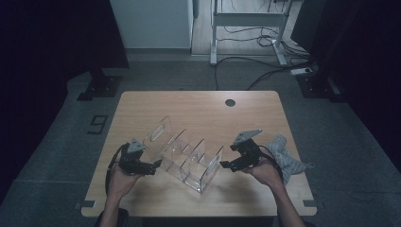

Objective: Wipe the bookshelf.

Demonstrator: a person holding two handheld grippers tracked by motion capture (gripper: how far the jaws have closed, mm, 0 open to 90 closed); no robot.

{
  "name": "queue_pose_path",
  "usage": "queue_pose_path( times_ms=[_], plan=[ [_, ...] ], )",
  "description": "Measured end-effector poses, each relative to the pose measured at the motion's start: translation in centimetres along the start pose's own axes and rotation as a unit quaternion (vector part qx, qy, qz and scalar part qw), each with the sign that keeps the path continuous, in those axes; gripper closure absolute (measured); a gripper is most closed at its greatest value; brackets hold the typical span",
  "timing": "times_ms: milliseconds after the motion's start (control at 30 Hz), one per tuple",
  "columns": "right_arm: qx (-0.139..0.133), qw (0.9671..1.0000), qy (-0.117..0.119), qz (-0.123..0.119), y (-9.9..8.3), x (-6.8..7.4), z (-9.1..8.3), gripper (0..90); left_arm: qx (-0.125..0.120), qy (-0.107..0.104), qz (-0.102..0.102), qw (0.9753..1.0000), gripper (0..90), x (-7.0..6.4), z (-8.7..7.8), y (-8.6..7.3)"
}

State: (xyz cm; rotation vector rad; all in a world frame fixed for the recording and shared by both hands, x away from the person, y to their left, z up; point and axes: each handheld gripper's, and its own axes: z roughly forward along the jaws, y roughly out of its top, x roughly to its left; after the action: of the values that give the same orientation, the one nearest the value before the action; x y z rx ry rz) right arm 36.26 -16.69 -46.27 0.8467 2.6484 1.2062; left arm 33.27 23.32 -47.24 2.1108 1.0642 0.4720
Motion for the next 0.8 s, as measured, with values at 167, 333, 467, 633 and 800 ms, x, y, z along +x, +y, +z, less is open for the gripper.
queue_pose_path(
  times_ms=[167,333,467,633,800],
  plan=[
    [-0.007,0.9998,0.007,-0.016,0.4,0.5,0.3,19.2,0.001,-0.003,0.001,1.0,0.0,-0.2,0.3,0.3],
    [-0.008,0.9993,0.026,-0.026,0.7,1.1,0.5,21.7,0.006,-0.01,0.004,0.9999,0.0,-0.6,0.9,0.7],
    [-0.004,0.9994,0.022,-0.028,0.7,1.4,0.4,24.1,0.007,-0.013,0.007,0.9999,0.0,-0.8,1.2,0.8],
    [0.0,0.9991,0.029,-0.033,0.6,1.7,0.0,30.0,0.005,-0.022,0.007,0.9997,0.0,-1.1,1.4,1.1],
    [0.006,0.9986,0.03,-0.042,0.4,2.0,-0.7,37.1,0.0,-0.036,0.01,0.9993,0.0,-1.8,1.4,1.4]
  ],
)
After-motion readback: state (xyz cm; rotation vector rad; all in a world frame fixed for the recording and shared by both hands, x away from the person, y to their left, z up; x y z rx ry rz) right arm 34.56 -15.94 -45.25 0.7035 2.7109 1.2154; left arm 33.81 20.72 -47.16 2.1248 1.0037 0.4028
